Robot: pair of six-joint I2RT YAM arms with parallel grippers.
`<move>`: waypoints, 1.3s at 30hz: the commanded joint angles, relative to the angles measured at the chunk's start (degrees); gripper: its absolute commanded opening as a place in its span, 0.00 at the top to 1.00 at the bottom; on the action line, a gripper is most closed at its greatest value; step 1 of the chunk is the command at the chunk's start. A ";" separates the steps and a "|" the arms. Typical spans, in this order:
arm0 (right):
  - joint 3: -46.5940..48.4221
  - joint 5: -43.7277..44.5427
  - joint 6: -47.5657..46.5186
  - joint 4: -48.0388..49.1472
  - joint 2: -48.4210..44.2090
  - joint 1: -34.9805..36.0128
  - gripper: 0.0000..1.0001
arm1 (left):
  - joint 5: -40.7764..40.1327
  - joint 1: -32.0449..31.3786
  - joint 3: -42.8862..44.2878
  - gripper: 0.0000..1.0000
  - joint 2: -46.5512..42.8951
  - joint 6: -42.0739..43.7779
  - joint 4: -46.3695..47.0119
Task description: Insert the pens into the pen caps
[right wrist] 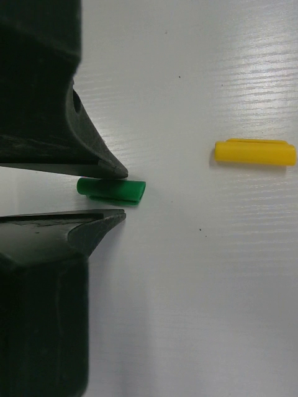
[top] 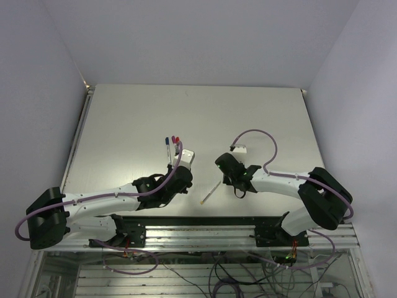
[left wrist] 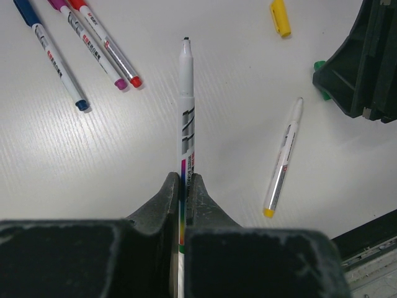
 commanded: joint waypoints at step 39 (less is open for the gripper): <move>-3.81 -6.38 -17.56 30.17 -25.50 -14.36 1.00 | 5.28 2.66 4.12 0.93 5.10 8.74 25.18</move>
